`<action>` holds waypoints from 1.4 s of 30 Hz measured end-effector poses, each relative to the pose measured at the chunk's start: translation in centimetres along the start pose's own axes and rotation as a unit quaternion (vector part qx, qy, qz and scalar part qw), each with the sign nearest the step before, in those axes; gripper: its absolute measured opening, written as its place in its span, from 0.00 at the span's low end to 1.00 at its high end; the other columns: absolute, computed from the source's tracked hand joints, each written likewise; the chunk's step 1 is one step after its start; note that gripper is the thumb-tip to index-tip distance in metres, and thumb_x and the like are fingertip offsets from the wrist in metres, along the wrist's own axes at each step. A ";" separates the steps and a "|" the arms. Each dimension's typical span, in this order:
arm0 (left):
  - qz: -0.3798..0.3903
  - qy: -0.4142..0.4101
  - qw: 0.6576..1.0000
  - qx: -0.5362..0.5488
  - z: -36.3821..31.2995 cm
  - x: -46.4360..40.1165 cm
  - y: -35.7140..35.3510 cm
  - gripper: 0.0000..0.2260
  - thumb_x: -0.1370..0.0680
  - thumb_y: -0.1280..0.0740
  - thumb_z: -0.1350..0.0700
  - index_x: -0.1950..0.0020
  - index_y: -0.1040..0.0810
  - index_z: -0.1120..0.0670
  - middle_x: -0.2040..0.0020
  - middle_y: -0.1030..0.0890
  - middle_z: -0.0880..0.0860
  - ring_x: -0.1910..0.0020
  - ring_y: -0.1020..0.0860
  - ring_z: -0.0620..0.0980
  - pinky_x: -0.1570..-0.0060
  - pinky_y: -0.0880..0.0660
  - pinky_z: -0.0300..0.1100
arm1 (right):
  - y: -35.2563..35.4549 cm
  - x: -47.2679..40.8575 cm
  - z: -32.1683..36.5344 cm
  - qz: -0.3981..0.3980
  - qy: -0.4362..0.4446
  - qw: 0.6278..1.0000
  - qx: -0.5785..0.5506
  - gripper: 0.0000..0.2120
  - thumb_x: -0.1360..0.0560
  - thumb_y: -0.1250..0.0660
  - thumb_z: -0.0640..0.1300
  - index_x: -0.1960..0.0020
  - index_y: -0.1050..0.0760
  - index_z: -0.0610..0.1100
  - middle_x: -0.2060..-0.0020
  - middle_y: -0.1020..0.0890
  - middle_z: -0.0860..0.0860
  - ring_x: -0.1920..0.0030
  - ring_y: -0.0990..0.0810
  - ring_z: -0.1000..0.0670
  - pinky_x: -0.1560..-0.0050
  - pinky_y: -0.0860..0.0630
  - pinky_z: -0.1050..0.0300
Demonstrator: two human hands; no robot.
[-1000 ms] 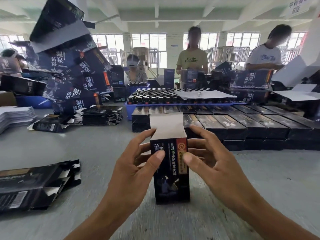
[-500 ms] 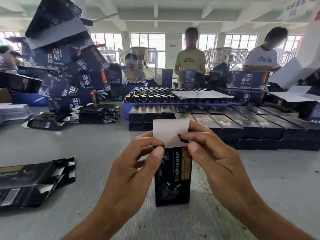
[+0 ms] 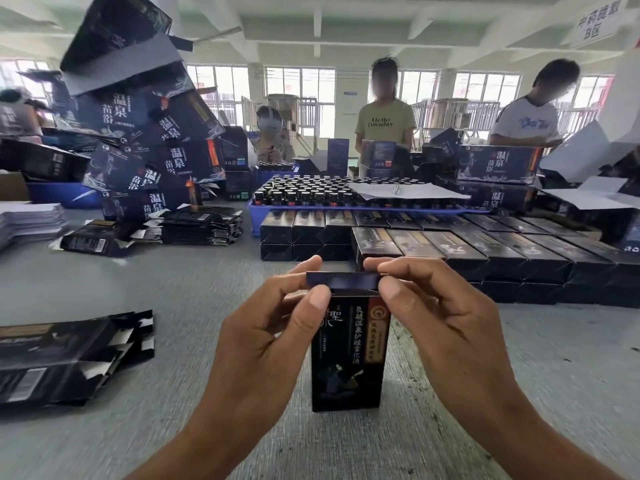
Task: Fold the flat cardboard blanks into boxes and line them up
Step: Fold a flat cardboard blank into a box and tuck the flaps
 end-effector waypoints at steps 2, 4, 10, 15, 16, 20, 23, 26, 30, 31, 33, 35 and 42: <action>-0.016 -0.003 1.000 0.003 -0.1 -0.1 0.1 0.09 0.21 0.33 0.41 0.46 0.19 0.43 0.37 0.19 0.38 0.43 0.19 0.39 0.48 0.23 0.31 | -0.1 0.0 0.0 0.004 -0.001 1.000 0.008 0.07 0.24 0.32 0.44 0.48 0.18 0.49 0.47 0.15 0.58 0.46 0.16 0.56 0.50 0.22 0.67; -0.027 0.002 0.999 0.020 0.1 -0.2 0.2 0.06 0.21 0.32 0.44 0.47 0.22 0.44 0.39 0.18 0.40 0.45 0.17 0.42 0.50 0.22 0.32 | -0.1 0.0 0.0 0.007 0.002 1.000 0.022 0.09 0.24 0.32 0.43 0.46 0.18 0.50 0.48 0.15 0.58 0.46 0.16 0.56 0.50 0.22 0.67; 0.000 -0.014 0.999 -0.034 0.1 0.0 0.4 0.14 0.22 0.34 0.42 0.36 0.23 0.36 0.44 0.16 0.43 0.46 0.17 0.44 0.52 0.25 0.29 | -0.1 0.1 -0.2 0.011 0.014 0.999 0.042 0.09 0.23 0.33 0.44 0.47 0.16 0.53 0.45 0.15 0.58 0.42 0.18 0.54 0.46 0.21 0.63; -0.001 -0.040 0.998 -0.056 -0.1 -0.3 0.7 0.11 0.22 0.34 0.45 0.41 0.18 0.38 0.41 0.18 0.41 0.41 0.19 0.43 0.48 0.26 0.28 | 0.0 0.0 -0.8 0.019 0.022 0.998 0.059 0.06 0.22 0.31 0.45 0.48 0.17 0.51 0.43 0.16 0.58 0.40 0.18 0.54 0.45 0.20 0.60; -0.002 -0.051 0.997 -0.064 -0.4 -0.3 0.7 0.12 0.22 0.34 0.46 0.41 0.18 0.39 0.40 0.18 0.40 0.39 0.20 0.43 0.47 0.26 0.28 | -0.1 0.0 -0.9 0.019 0.025 0.997 0.065 0.07 0.24 0.31 0.46 0.48 0.17 0.50 0.43 0.16 0.59 0.40 0.18 0.53 0.45 0.20 0.60; 0.001 -0.092 0.991 -0.096 -1.0 -0.3 0.7 0.11 0.22 0.34 0.49 0.42 0.15 0.44 0.40 0.18 0.41 0.39 0.20 0.42 0.48 0.25 0.29 | 0.0 -0.1 -0.8 0.017 0.048 0.995 0.091 0.07 0.25 0.31 0.46 0.48 0.17 0.49 0.43 0.17 0.59 0.40 0.18 0.54 0.45 0.20 0.62; 0.006 -0.126 0.981 -0.147 -1.4 -0.4 0.7 0.12 0.21 0.35 0.51 0.41 0.16 0.49 0.39 0.18 0.43 0.40 0.20 0.42 0.52 0.24 0.29 | 0.1 -0.1 -0.9 0.019 0.059 0.993 0.105 0.06 0.22 0.31 0.46 0.47 0.17 0.48 0.42 0.17 0.59 0.40 0.18 0.54 0.46 0.21 0.63; 0.016 -0.150 0.970 -0.191 -1.3 -0.3 0.6 0.12 0.21 0.35 0.50 0.40 0.17 0.50 0.39 0.19 0.45 0.44 0.18 0.43 0.55 0.23 0.30 | 0.1 -0.1 -0.9 0.017 0.075 0.990 0.121 0.06 0.22 0.31 0.46 0.47 0.17 0.48 0.42 0.18 0.59 0.39 0.19 0.54 0.45 0.21 0.63; 0.087 -0.048 0.982 -0.162 1.2 0.0 -0.2 0.19 0.22 0.32 0.43 0.32 0.31 0.34 0.44 0.18 0.44 0.48 0.17 0.42 0.58 0.19 0.35 | -0.3 0.0 -2.0 0.026 0.050 0.987 0.150 0.10 0.20 0.34 0.51 0.40 0.21 0.58 0.40 0.20 0.63 0.39 0.20 0.59 0.47 0.21 0.67; 0.106 -0.018 0.983 -0.151 1.8 0.0 -0.3 0.23 0.22 0.31 0.43 0.30 0.36 0.30 0.44 0.18 0.43 0.50 0.17 0.42 0.59 0.18 0.36 | -0.5 0.1 -2.5 0.044 0.030 0.985 0.165 0.13 0.20 0.35 0.55 0.36 0.26 0.64 0.41 0.21 0.66 0.40 0.21 0.62 0.48 0.22 0.69; 0.119 0.025 0.981 -0.149 2.9 0.0 -0.2 0.33 0.23 0.29 0.45 0.28 0.45 0.23 0.43 0.19 0.42 0.51 0.16 0.42 0.57 0.17 0.40 | -1.1 0.4 -3.8 0.084 -0.021 0.976 0.199 0.23 0.22 0.38 0.61 0.29 0.39 0.75 0.43 0.23 0.71 0.43 0.21 0.65 0.50 0.21 0.68; 0.103 0.069 0.981 -0.147 4.0 -0.3 0.3 0.38 0.24 0.28 0.47 0.28 0.50 0.21 0.42 0.19 0.43 0.52 0.16 0.42 0.54 0.17 0.43 | -1.3 0.7 -5.0 0.105 -0.055 0.964 0.237 0.33 0.23 0.36 0.60 0.27 0.51 0.78 0.43 0.29 0.76 0.45 0.20 0.65 0.48 0.21 0.65; 0.028 0.207 0.956 -0.204 7.5 -1.1 3.2 0.29 0.21 0.34 0.43 0.24 0.44 0.37 0.51 0.16 0.47 0.58 0.16 0.42 0.62 0.22 0.34 | -3.5 2.1 -6.0 0.212 -0.018 0.911 0.354 0.30 0.23 0.33 0.58 0.26 0.43 0.67 0.27 0.38 0.68 0.32 0.32 0.63 0.30 0.29 0.58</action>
Point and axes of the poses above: each hand's wrist, its own x-axis away from the middle knuckle, its own y-axis out of the back of the hand, z = x × y, the point moved 7 cm from there along -x, towards the middle knuckle
